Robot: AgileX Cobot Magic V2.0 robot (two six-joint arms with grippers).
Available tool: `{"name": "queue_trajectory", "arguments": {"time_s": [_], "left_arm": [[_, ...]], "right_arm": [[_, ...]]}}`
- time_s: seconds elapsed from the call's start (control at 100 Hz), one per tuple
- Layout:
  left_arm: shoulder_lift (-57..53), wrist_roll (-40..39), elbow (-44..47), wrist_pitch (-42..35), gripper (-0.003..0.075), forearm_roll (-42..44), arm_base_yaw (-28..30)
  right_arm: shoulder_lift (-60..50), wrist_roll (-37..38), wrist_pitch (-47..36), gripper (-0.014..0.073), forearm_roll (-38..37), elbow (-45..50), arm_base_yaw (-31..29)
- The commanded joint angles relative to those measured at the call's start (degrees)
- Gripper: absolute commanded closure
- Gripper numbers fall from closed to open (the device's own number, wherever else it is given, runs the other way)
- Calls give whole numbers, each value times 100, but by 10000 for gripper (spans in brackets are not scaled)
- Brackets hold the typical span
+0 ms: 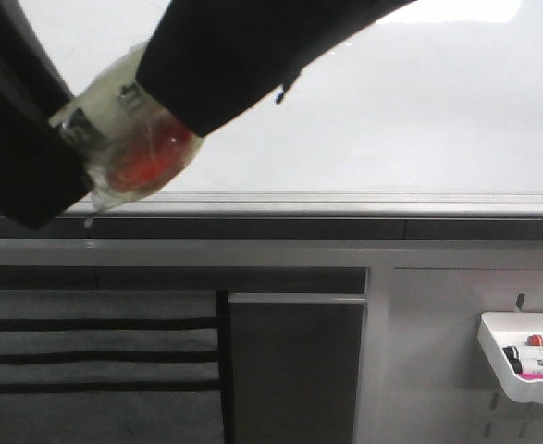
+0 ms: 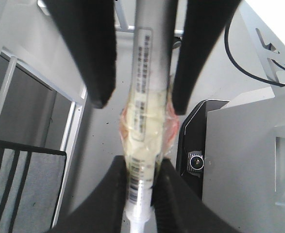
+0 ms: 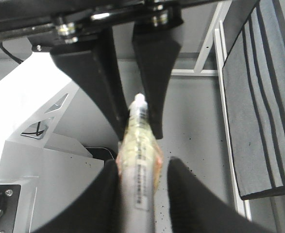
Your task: Write number 3 on whiteboard
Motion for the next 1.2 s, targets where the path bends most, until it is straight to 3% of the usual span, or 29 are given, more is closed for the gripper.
{"name": "queue_trajectory", "arguments": {"time_s": [0.0,0.18,0.35,0.45,0.57,0.64,0.86,1.19], "left_arm": [[-115,-6,-196,-276,741,-138,-57],[-115,-6,-196,-276,741,-138,-57],[-115,-6,-196,-314,720,-127,-57],[-115,-6,-196,-341,584,-127,-57],[-155,-32,-220,-410,339,-42,11],[-234,-180,-329,-410,265,-19,121],[-910,-308,-559,-414,260,62,644],[-1714,-859,-83,-426,260,53,2032]], "right_arm": [[-106,-43,-139,479,214,-176,11],[-106,-43,-76,587,214,-176,11],[-106,-43,-47,596,214,-176,11],[-106,-43,-47,596,214,-176,11],[-106,-32,-47,596,196,-227,11],[-141,52,-47,596,80,-303,-12],[-562,1195,56,596,-978,-649,-429],[-1533,2708,393,596,-1257,-95,-2383]]}}
